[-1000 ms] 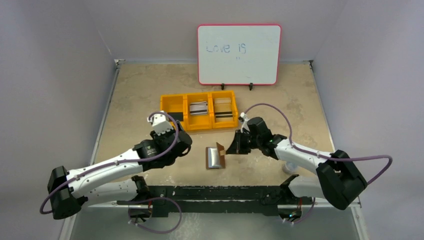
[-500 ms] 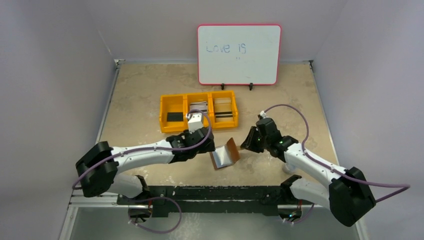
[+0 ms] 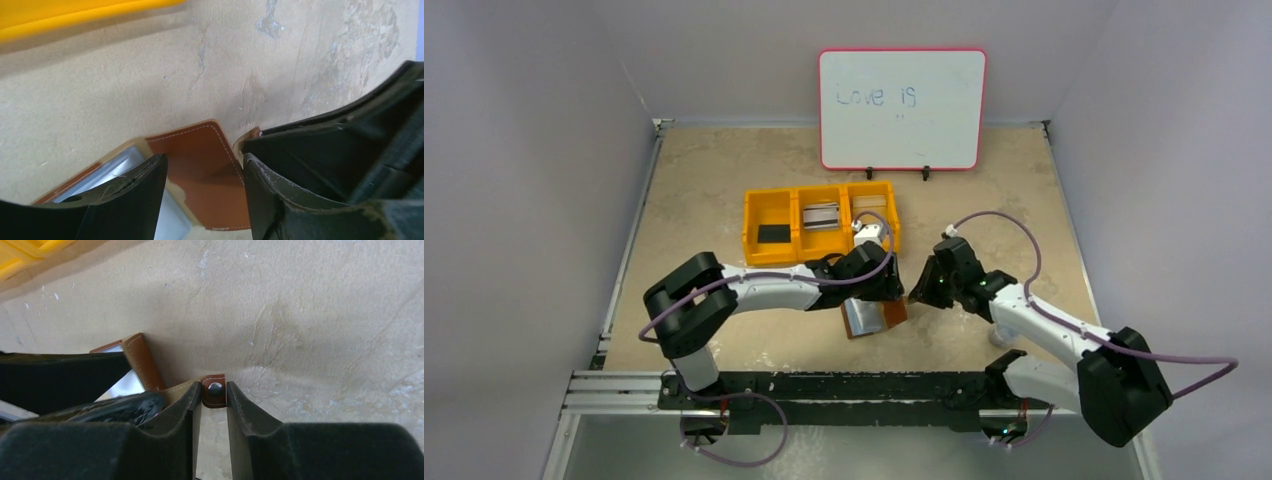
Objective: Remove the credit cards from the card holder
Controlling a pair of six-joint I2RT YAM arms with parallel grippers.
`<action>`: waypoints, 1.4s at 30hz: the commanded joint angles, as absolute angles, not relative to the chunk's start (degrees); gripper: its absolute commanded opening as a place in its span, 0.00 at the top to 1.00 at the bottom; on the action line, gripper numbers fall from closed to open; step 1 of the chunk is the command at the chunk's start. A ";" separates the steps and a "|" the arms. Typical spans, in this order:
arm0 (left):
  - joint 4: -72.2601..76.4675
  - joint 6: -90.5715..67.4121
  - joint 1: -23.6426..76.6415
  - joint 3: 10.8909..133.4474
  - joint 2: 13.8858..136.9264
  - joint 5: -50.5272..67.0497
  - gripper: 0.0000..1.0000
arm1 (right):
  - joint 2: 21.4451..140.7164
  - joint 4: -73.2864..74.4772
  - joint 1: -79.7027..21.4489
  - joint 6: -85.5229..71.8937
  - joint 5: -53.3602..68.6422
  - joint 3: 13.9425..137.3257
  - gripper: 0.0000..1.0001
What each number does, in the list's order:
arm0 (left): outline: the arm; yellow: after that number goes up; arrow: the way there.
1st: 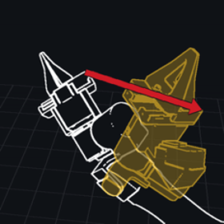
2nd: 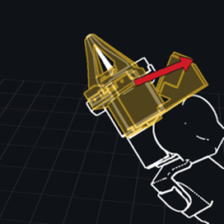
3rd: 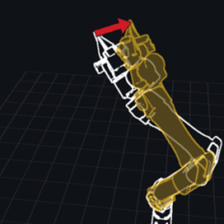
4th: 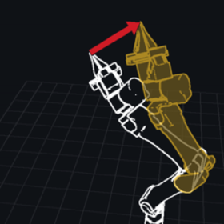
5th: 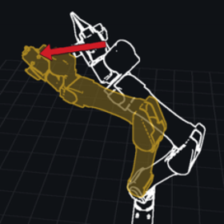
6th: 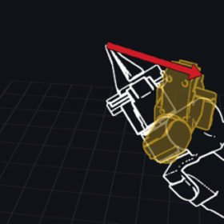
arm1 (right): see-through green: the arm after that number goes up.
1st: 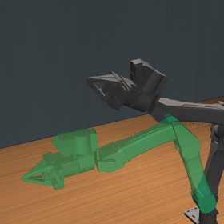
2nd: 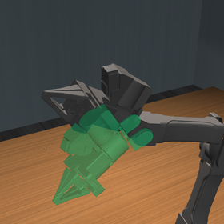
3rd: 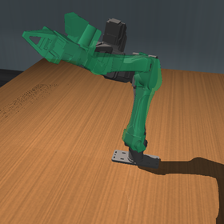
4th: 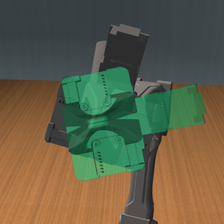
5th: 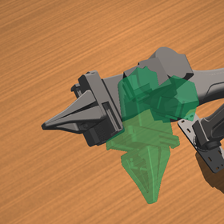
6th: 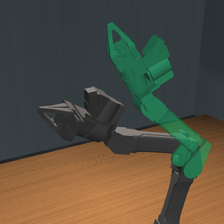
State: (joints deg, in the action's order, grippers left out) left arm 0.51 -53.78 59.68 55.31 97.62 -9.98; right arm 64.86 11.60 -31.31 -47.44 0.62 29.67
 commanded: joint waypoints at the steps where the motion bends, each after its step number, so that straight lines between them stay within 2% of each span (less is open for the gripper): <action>1: 2.08 -54.50 59.82 58.37 100.33 -8.74 0.46 | 59.98 15.90 -31.05 -49.42 -3.48 31.63 0.71; 5: 0.45 -55.49 59.77 59.08 103.51 -9.50 0.50 | 53.35 17.03 -31.03 -50.15 -3.92 31.91 0.59; 7: 0.08 -55.84 59.78 59.74 104.77 -9.53 0.53 | 50.71 17.68 -31.03 -50.77 -2.32 32.21 0.57; 10: -0.20 -56.00 59.79 60.32 105.61 -10.01 0.55 | 48.45 13.99 -31.03 -49.47 4.40 30.56 0.59; 13: -0.64 -56.30 59.85 60.21 105.08 -11.33 0.56 | 47.82 8.27 -31.03 -45.42 11.81 28.33 0.71; 16: -0.50 -56.53 59.80 59.81 104.19 -11.95 0.55 | 48.66 1.25 -31.11 -44.09 17.25 25.82 0.75; 23: -2.09 -56.36 59.73 59.86 102.46 -13.57 0.52 | 56.35 -3.60 -31.11 -44.08 20.44 23.79 0.86; 32: -3.27 -55.74 59.75 60.42 101.07 -15.71 0.49 | 62.01 -7.84 -31.12 -44.27 22.47 19.95 0.85; 38: -4.79 -55.27 59.73 60.26 98.67 -18.02 0.49 | 58.26 -0.86 -31.16 -45.78 17.23 22.05 0.79; 42: -3.98 -55.13 59.68 59.29 96.87 -18.20 0.48 | 57.74 -2.28 -31.12 -45.76 17.69 22.48 0.76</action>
